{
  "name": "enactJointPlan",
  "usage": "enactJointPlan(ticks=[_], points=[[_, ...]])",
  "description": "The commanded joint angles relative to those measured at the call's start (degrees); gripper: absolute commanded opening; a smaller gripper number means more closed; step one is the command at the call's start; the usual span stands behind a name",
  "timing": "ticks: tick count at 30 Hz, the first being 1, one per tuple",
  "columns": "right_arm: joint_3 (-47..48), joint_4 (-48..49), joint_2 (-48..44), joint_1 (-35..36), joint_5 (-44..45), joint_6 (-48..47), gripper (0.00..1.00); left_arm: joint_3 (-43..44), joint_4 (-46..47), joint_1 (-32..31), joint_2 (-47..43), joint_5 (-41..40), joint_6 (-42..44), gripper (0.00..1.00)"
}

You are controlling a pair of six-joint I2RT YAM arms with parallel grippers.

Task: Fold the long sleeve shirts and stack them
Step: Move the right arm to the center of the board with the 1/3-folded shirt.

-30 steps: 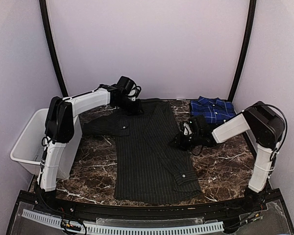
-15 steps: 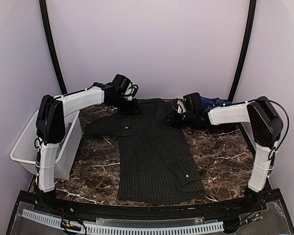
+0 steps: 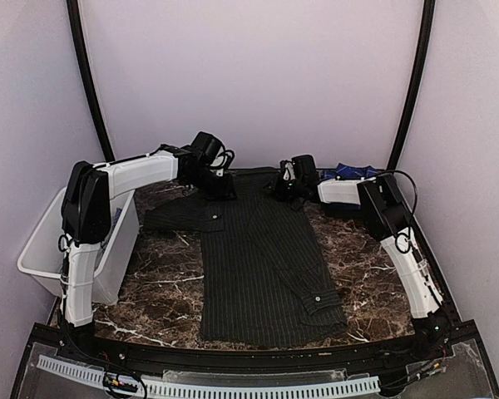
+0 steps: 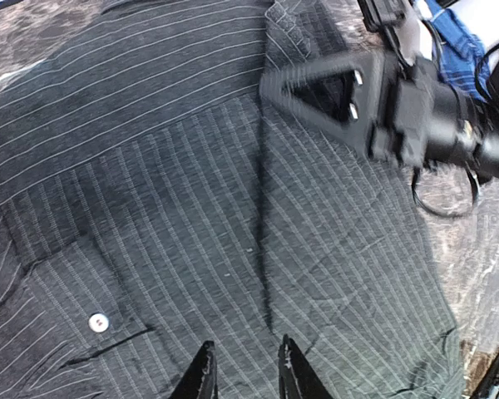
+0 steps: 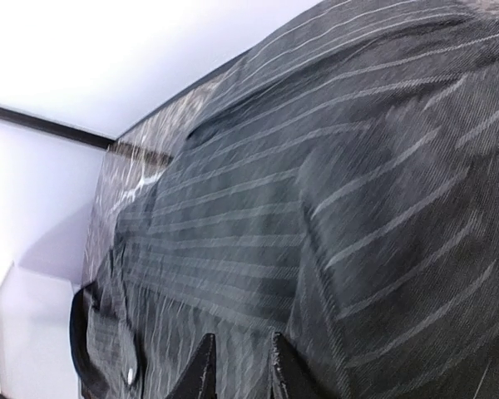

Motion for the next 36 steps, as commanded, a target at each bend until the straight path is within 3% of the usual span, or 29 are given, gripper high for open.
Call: enactJointPlan(ticks=[1,10,19,23,29,36], points=[[9.21,0.66,7.01,-1.06,-0.06,6.94,0.20,-0.80,-3.81,0.66,-4.17,-5.26,1.28,0.25],[6.55,-0.40,7.00,-3.30,4.20,8.71,0.19,-9.12,-3.30,2.82,-10.62,-9.04,0.61,0.28],[5.64,-0.64,4.65,-3.89,3.42,7.48,0.20,-12.88,-0.12,2.92,-9.87,-5.95,0.86,0.34],[6.75,-1.95,3.37,-4.22,4.00,6.19,0.24,-12.38,0.98,2.92,-8.36,-4.61,0.48,0.36],[12.59,-0.93,2.90,-3.37,-4.48,3.51,0.41,-11.80,3.45,2.35,-6.41,-5.75,0.59,0.43],[3.93,-1.53,-8.56,-1.70,-3.43,-1.95,0.47,-8.24,3.75,-0.64,-1.41,-14.61,0.92,0.50]])
